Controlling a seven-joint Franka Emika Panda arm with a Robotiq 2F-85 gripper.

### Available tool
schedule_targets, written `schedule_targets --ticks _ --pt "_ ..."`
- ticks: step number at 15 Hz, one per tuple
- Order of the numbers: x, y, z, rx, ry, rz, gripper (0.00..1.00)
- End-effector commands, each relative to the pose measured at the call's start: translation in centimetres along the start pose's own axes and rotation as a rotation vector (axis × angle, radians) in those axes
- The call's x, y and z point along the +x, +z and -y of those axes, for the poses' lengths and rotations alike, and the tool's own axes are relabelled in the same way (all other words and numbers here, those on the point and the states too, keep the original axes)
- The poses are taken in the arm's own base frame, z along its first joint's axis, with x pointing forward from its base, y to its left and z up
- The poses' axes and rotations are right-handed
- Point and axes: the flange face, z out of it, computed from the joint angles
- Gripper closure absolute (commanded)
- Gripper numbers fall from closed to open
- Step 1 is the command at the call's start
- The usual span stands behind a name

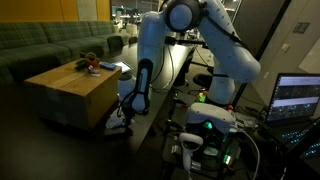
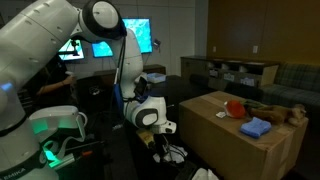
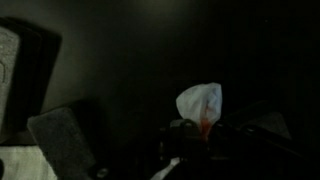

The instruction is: Put the white towel on the table, then the blue sponge on the box, the right duster on the table, the moose doll on the box, the duster on the table, the turnip plushie on the box, the plastic on the table and finally the first left duster on the box

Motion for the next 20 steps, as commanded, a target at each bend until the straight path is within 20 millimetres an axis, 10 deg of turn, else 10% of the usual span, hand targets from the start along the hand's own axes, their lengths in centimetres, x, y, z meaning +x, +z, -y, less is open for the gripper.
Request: schedule_targets --ticks 1,16,17,20 --pt "0.3 -0.7 1.3 0.013 -0.007 -0.008 0.89" --pt "1.9 -0.4 -1.7 -0.072 0.033 -0.048 0.88" --pt "1.9 -0.4 -1.8 -0.078 0.034 -0.048 0.66" --pt "1.8 -0.4 -1.8 -0.089 0.033 -0.045 0.53"
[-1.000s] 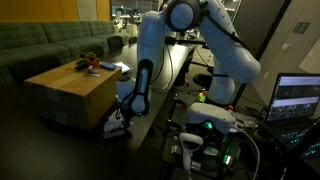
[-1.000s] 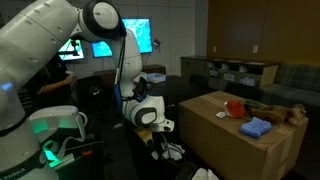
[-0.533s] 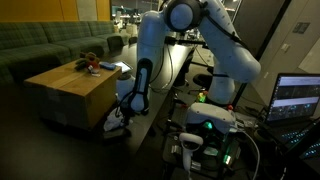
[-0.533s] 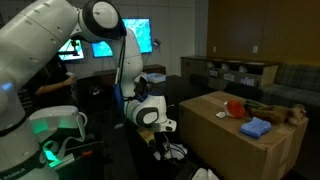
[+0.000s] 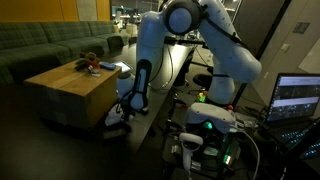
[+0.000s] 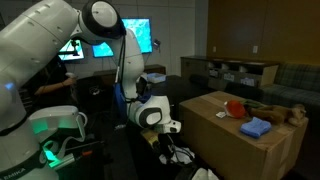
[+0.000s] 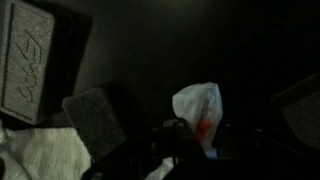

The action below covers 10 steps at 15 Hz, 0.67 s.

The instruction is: Put the white towel on the table, then the blue sponge on the box, the right duster on the table, the moose doll on the box, the duster on the table, the turnip plushie on the box, the plastic on the table and finally the first left duster on the box

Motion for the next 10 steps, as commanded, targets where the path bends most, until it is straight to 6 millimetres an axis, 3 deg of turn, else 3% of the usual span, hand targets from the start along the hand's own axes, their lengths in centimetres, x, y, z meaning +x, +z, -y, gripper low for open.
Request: schedule_targets --ticks 1,7,10 --pt "0.2 -0.1 0.4 -0.024 -0.004 -0.016 0.44" --pt "0.4 -3.2 1.2 0.0 -0.051 -0.048 0.01" --pt "0.6 -5.5 2.6 0.016 -0.116 -0.083 0.0"
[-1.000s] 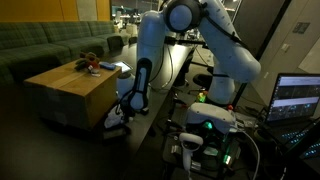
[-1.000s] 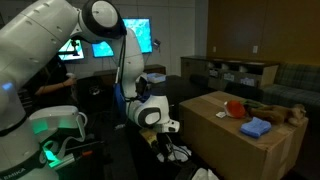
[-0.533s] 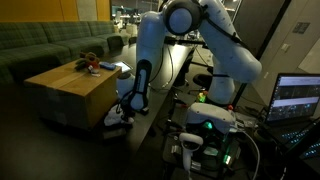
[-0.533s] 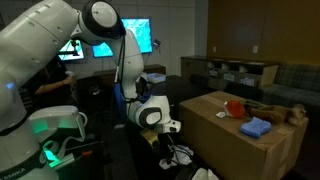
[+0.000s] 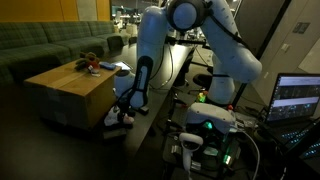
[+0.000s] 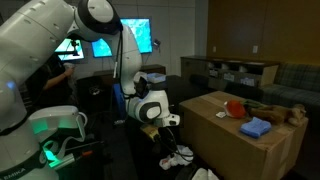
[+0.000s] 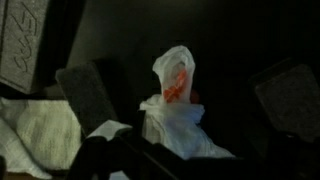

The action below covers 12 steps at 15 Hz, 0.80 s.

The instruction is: Put the white towel on the table, then the blue sponge on the box, the right duster on the table, the moose doll on the box, the duster on the table, the turnip plushie on the box, the plastic on the table and finally the first left duster on the box

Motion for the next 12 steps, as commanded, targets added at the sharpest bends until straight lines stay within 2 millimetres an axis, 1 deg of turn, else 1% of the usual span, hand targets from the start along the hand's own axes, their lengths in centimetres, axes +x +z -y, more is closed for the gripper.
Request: schedule_targets --ticks 1,4,6,10,12 --pt "-0.1 -3.8 1.6 0.016 -0.08 -0.054 0.0" --pt "0.0 -5.6 4.0 0.046 -0.159 -0.075 0.0" --pt "-0.3 -6.1 5.8 0.068 -0.211 -0.081 0.0" --pt "-1.2 -5.7 9.2 0.131 -0.31 -0.075 0.0" --pt "-1.7 -5.5 10.3 0.169 -0.35 -0.068 0.0"
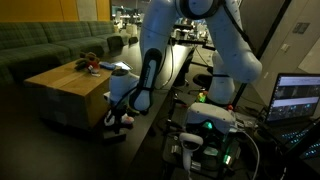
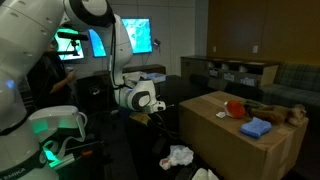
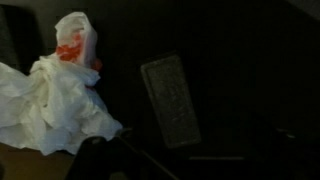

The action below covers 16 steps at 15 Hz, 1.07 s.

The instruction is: Put the white towel on the table, then the blue sponge on the box, the right duster on the table, the moose doll on the box, the duster on the table, the turnip plushie on the box, the plastic on the table and finally the first left duster on the box

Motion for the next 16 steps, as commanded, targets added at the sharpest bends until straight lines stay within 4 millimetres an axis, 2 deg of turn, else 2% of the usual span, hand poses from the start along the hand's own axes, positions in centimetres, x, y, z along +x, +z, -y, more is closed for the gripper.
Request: schedule_targets --ticks 1,5,16 --pt "-0.4 0.0 1.3 0.07 -0.087 -0.012 0.0" --pt "-0.5 1.0 1.7 0.118 -0.145 -0.01 0.0" --pt "0.3 4.9 -0.5 0.068 -0.143 -0.088 0.0"
